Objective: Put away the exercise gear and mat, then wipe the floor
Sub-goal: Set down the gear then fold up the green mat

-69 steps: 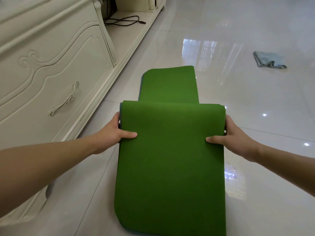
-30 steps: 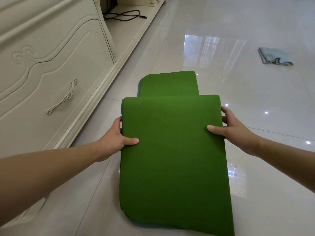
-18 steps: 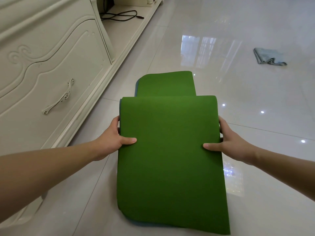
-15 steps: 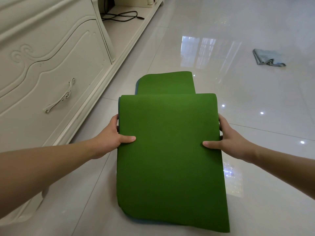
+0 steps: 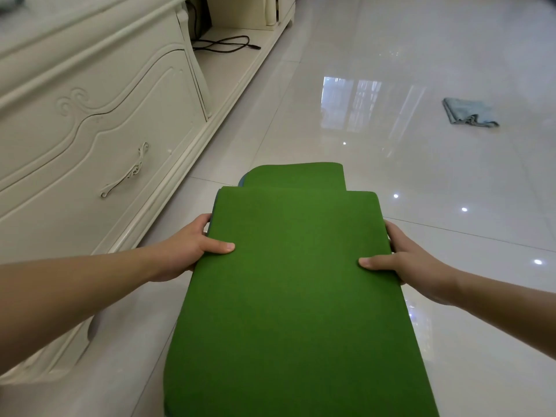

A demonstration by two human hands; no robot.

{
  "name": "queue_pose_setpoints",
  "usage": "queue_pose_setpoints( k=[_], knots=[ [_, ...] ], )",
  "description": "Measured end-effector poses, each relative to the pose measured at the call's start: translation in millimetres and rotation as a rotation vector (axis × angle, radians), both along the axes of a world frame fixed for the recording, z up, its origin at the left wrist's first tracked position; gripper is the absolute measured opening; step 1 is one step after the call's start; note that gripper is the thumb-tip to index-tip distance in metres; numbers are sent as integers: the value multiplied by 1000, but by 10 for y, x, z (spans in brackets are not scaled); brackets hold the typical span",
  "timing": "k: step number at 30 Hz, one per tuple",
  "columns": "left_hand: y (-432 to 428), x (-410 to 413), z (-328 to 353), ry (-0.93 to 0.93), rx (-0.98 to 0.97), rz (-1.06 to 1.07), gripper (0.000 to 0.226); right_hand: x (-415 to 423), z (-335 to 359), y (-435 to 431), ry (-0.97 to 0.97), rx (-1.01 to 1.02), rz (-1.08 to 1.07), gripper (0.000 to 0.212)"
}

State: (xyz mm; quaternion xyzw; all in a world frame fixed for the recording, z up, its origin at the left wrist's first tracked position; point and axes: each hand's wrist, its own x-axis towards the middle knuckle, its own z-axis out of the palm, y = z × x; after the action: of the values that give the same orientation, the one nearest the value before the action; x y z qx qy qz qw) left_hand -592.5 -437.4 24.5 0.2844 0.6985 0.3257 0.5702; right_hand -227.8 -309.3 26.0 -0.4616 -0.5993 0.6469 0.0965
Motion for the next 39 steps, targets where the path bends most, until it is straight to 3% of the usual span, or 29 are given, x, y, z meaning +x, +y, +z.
queue_pose_setpoints(
  k=[10, 22, 26, 30, 34, 39],
  knots=[
    [127, -72, 18, 81, 100, 13, 81, -134, 96, 205, 53, 118, -31, 86],
    [234, -12, -35, 79, 201, 95, 108, -336, 192, 598, 102, 256, -119, 89],
    [286, -16, -36, 127, 243, 102, 107, -341, 176, 594, 126, 235, -138, 88],
    [323, 19, -79, 149, 259, 100, 103, -196, 54, 435, 105, 178, -46, 102],
    [365, 0, -133, 148, 258, 105, 100, -104, -65, 305, 42, 161, 31, 102],
    [404, 1, -167, 132, 241, 107, 95, -184, -85, 367, 12, 170, -33, 100]
  ],
)
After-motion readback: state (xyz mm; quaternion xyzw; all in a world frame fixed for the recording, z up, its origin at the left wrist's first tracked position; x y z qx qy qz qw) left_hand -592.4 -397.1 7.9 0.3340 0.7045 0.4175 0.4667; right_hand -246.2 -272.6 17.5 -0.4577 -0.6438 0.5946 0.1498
